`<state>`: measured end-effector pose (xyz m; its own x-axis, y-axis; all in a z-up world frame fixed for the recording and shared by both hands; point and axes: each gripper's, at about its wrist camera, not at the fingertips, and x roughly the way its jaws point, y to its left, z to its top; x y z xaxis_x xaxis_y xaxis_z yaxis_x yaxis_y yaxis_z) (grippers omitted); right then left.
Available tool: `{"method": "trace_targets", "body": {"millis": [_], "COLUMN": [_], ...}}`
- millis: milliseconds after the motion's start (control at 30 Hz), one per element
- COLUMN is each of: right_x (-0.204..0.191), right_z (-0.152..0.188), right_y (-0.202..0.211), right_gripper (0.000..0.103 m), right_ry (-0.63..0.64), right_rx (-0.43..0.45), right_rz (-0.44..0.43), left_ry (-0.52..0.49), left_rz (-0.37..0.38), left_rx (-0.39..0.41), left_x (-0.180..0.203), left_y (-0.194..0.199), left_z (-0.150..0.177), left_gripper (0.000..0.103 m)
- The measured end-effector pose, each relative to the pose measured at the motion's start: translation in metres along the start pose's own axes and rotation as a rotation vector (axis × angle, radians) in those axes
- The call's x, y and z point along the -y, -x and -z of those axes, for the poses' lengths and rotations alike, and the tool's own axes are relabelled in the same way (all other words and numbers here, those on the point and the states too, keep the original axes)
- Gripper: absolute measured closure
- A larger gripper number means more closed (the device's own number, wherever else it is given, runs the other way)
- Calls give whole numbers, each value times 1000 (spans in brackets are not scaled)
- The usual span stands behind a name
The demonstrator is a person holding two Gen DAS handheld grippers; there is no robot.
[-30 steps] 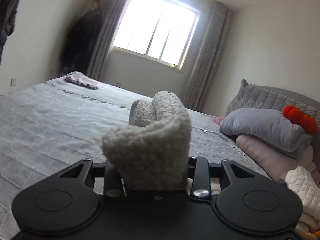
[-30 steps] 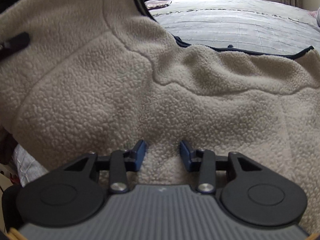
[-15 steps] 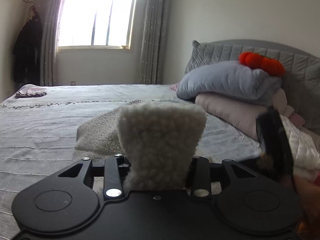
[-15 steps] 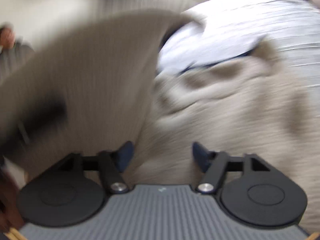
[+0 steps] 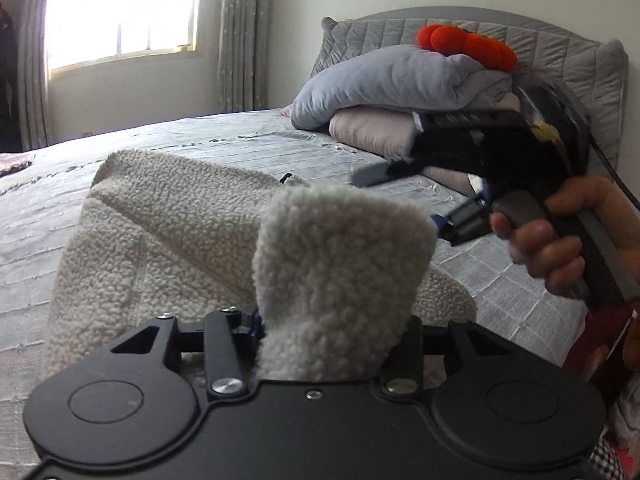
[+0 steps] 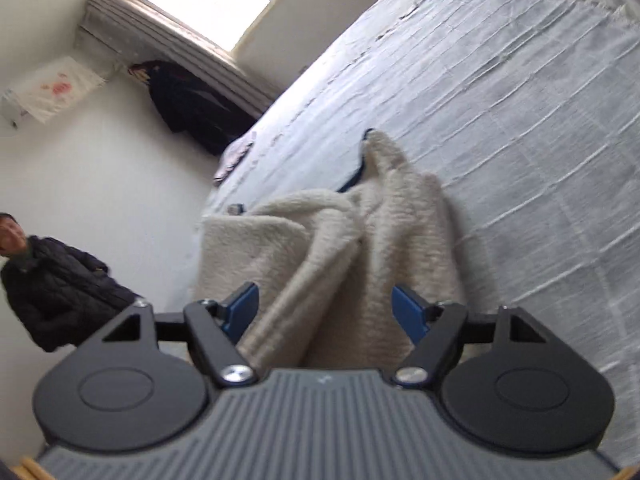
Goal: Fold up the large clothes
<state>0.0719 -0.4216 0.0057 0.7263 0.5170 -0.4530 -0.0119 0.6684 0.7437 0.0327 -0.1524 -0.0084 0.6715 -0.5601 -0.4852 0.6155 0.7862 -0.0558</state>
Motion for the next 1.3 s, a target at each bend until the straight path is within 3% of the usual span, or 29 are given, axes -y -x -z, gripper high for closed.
{"method": "trace_targets", "body": {"millis": [100, 200, 233, 300, 400, 467, 600, 700, 800, 900, 1067, 1167, 1200, 1300], "right_x": [-14, -32, -37, -46, -68, -84, -103, -100, -83, -60, -44, -62, -71, -99], "right_z": [-4, -7, -8, -12, -21, -27, -52, -71, -81, -77, -69, -69, -67, -54], "right_y": [-34, -76, -85, -98, -96, -87, -67, -56, -49, -54, -36, -27, -27, -43], "right_gripper": [29, 32, 49, 67, 75, 77, 77, 77, 76, 65, 61, 59, 53, 50], "right_ry": [13, 65, 78, 97, 201, 274, 334, 328, 311, 292, 321, 356, 364, 379], "right_rx": [-102, -173, -170, -150, -96, -67, -24, 4, 3, -32, -5, 53, 67, 103], "right_rz": [-61, 17, 31, 31, 58, 62, 34, 40, 91, 209, 373, 371, 360, 325], "left_ry": [-71, -107, -108, -100, -63, -39, -38, -5, 88, 170, 62, -4, -22, -68], "left_rz": [4, 12, 9, 33, 75, 67, -4, 3, 140, 270, 268, 225, 212, 180], "left_rx": [-7, -17, -22, -26, -7, 14, 60, 55, 51, 0, -3, 7, 7, 10], "left_x": [12, 11, 8, -3, -29, -46, -75, -95, -110, -105, -62, -41, -35, -26], "left_y": [4, 16, 22, 40, 77, 97, 110, 83, 48, 16, -6, -11, -12, -10], "left_z": [-2, -3, -5, -12, -24, -32, -38, -39, -36, -30, -12, -16, -18, -18], "left_gripper": [54, 51, 51, 44, 41, 29, 28, 28, 26, 28, 29, 28, 28, 28]}}
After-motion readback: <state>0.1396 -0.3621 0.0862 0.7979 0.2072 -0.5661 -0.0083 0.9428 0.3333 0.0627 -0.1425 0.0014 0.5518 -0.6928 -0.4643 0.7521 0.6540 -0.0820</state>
